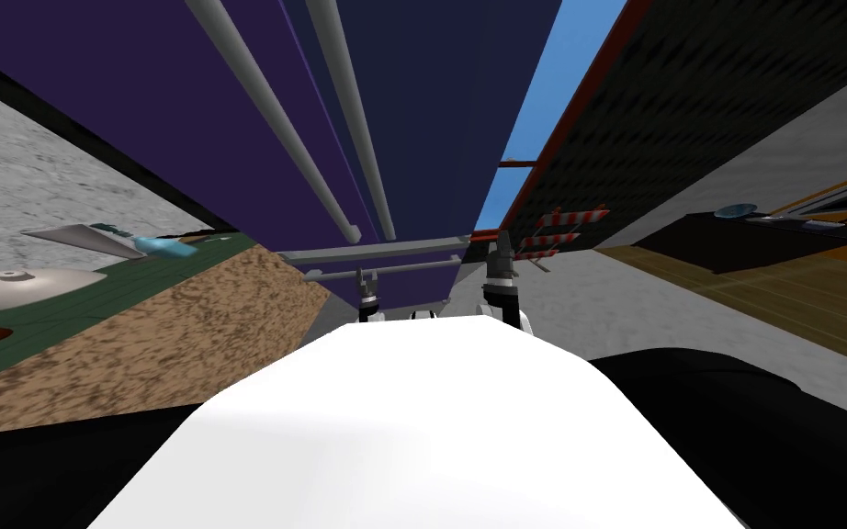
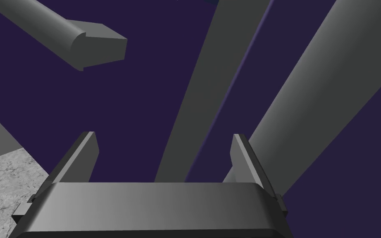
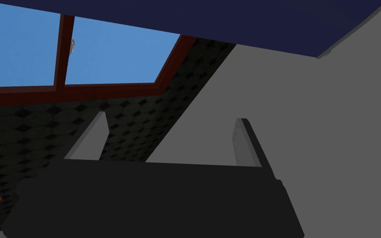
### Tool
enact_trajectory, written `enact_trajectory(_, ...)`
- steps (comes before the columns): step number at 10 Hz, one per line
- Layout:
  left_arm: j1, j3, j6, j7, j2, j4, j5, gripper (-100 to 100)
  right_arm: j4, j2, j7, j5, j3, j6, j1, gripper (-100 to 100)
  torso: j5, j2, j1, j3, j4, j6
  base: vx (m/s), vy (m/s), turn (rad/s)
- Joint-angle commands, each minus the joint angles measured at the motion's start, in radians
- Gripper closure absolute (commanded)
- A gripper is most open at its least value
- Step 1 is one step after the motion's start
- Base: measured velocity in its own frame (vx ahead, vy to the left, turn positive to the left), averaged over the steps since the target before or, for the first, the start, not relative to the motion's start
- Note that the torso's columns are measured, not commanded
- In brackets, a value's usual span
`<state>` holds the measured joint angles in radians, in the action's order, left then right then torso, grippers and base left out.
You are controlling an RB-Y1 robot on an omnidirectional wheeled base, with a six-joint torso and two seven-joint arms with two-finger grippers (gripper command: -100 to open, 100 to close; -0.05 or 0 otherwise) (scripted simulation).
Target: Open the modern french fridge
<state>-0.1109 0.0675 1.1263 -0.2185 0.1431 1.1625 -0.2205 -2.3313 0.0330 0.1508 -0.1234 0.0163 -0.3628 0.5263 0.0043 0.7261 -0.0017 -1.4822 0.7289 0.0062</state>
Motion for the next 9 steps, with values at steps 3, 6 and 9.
enact_trajectory(3, 0.029, 0.012, 0.036, -0.005, -0.013, -0.115, -0.005, -100, 0.0, 0.0, 0.0, 0.0, 0.0, 0.0, 0.0, 0, 0.001, -0.005, 0.002, -0.003, -0.001, 0.002, 0.015, -0.036, 0.014)
enact_trajectory(6, 0.057, 0.015, 0.078, -0.011, -0.02, -0.202, -0.012, -100, 0.0, 0.0, 0.0, 0.0, 0.0, 0.0, 0.0, 0, 0.001, -0.005, 0.0, -0.003, -0.001, 0.003, 0.018, -0.045, 0.016)
enact_trajectory(9, 0.082, 0.017, 0.116, -0.016, -0.026, -0.281, -0.017, -100, 0.0, 0.0, 0.0, 0.0, 0.0, 0.0, 0.0, 0, -0.002, -0.002, 0.002, -0.001, 0.004, 0.001, 0.023, -0.056, -0.002)
